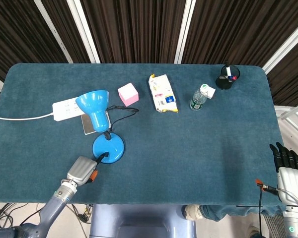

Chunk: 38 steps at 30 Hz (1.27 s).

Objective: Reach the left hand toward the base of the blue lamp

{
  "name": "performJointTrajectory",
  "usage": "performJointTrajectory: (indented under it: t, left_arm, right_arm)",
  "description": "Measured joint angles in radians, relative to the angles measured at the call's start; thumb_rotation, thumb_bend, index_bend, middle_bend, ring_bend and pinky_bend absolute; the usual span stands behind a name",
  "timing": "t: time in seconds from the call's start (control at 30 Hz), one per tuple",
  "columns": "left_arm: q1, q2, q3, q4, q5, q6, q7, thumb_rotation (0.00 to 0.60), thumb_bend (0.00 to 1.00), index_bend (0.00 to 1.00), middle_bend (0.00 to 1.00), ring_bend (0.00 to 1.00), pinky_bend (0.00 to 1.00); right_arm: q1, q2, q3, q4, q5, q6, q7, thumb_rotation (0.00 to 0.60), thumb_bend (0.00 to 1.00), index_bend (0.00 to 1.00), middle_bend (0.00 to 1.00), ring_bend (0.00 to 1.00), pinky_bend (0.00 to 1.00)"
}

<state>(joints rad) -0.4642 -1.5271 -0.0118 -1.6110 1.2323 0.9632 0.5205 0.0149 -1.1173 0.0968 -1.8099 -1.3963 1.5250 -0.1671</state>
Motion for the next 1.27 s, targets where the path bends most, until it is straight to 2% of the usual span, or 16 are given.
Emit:
performJointTrajectory:
  t: [0.27,0.33,0.4,0.47,0.5,0.67,0.77,0.83,0.93,1.03,1.17,1.27]
  left_arm:
    - [-0.010,0.004,0.007,0.002,-0.010,-0.009,-0.005,0.600,0.55,0.09,0.59,0.62,0.68]
    - [-0.009,0.010,0.008,-0.002,-0.009,0.000,0.001,0.600,0.52,0.09,0.57,0.59,0.64]
    - [-0.006,0.016,0.005,-0.010,-0.005,0.021,0.006,0.600,0.45,0.09,0.50,0.50,0.56]
    - [0.003,0.029,-0.003,-0.028,0.002,0.062,0.013,0.600,0.34,0.09,0.40,0.36,0.44]
    - [0.008,0.035,-0.008,-0.038,0.008,0.086,0.015,0.600,0.31,0.09,0.38,0.32,0.41]
    - [0.056,0.100,-0.029,-0.119,0.078,0.271,0.018,0.600,0.26,0.12,0.34,0.27,0.36]
    - [0.117,0.172,-0.020,-0.173,0.150,0.399,-0.025,0.600,0.19,0.12,0.25,0.12,0.16]
    - [0.174,0.239,0.000,-0.201,0.197,0.483,-0.081,0.600,0.16,0.12,0.19,0.06,0.08]
    - [0.257,0.333,0.036,-0.220,0.232,0.561,-0.172,0.600,0.16,0.12,0.17,0.05,0.07]
    - [0.304,0.384,0.058,-0.217,0.241,0.604,-0.268,0.600,0.15,0.12,0.15,0.05,0.07]
    - [0.337,0.431,0.070,-0.198,0.229,0.621,-0.377,0.600,0.15,0.12,0.15,0.05,0.08]
    - [0.346,0.455,0.071,-0.183,0.211,0.607,-0.401,0.600,0.15,0.12,0.14,0.03,0.08]
  right_arm:
    - [-0.001,0.000,0.001,-0.001,0.003,0.002,-0.004,0.600,0.11,0.01,0.02,0.04,0.00]
    - [-0.001,-0.001,0.002,-0.001,0.005,0.003,-0.004,0.600,0.11,0.01,0.02,0.04,0.00]
    - [-0.001,-0.001,0.003,-0.001,0.007,0.002,-0.003,0.600,0.11,0.01,0.02,0.04,0.00]
    - [-0.001,-0.001,0.003,-0.003,0.008,0.001,-0.001,0.600,0.11,0.01,0.02,0.04,0.00]
    - [-0.001,0.000,0.003,-0.003,0.007,0.001,-0.001,0.600,0.11,0.01,0.02,0.04,0.00]
    - [-0.001,0.005,-0.001,-0.003,-0.002,0.002,0.001,0.600,0.11,0.01,0.02,0.04,0.00]
    - [0.001,0.010,-0.005,-0.003,-0.016,-0.001,0.004,0.600,0.11,0.01,0.02,0.04,0.00]
    - [0.003,0.011,-0.010,-0.002,-0.030,-0.004,0.006,0.600,0.11,0.01,0.02,0.04,0.00]
    - [0.005,0.012,-0.018,0.001,-0.048,-0.006,0.010,0.600,0.11,0.01,0.02,0.04,0.00]
    - [0.007,0.010,-0.021,0.005,-0.055,-0.008,0.013,0.600,0.11,0.01,0.02,0.04,0.00]
    - [0.007,0.007,-0.021,0.006,-0.058,-0.007,0.013,0.600,0.11,0.01,0.02,0.04,0.00]
    - [0.008,0.005,-0.021,0.007,-0.057,-0.008,0.011,0.600,0.11,0.01,0.02,0.04,0.00]
